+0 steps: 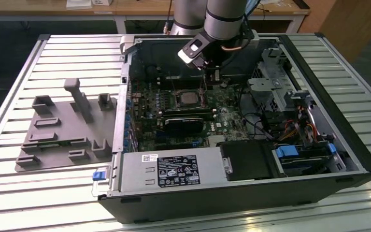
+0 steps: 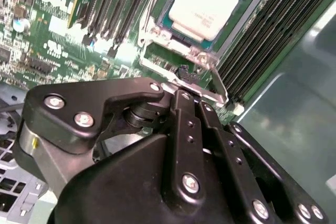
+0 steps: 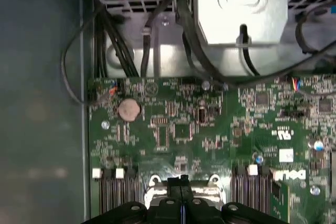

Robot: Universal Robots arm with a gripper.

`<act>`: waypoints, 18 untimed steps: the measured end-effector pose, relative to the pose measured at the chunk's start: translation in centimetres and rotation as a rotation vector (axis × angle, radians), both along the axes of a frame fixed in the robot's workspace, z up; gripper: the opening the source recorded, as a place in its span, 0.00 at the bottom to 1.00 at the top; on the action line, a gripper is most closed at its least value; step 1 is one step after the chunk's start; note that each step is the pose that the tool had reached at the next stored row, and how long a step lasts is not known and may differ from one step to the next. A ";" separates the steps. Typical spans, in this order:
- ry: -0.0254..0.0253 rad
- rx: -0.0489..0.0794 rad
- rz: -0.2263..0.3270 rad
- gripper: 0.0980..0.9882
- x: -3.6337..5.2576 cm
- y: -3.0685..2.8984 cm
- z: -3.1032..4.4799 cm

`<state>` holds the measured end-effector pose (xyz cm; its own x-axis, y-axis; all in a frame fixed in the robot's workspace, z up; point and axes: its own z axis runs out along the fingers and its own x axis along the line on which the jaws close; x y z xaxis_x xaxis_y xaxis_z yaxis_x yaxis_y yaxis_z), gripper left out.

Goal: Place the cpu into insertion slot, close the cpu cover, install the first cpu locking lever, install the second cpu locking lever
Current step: 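Close the cpu cover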

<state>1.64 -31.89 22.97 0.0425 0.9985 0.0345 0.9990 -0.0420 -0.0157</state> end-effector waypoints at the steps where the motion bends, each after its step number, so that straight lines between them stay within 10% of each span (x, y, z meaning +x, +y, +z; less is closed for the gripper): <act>1: -0.0013 0.000 0.000 0.00 -0.24 0.00 0.00; 7: -0.0099 0.000 0.000 0.00 -1.35 0.01 -0.01; 12: -0.0349 0.000 0.000 0.00 -1.90 0.00 -0.09; 18: -0.0402 0.000 0.001 0.00 -2.93 0.00 -0.40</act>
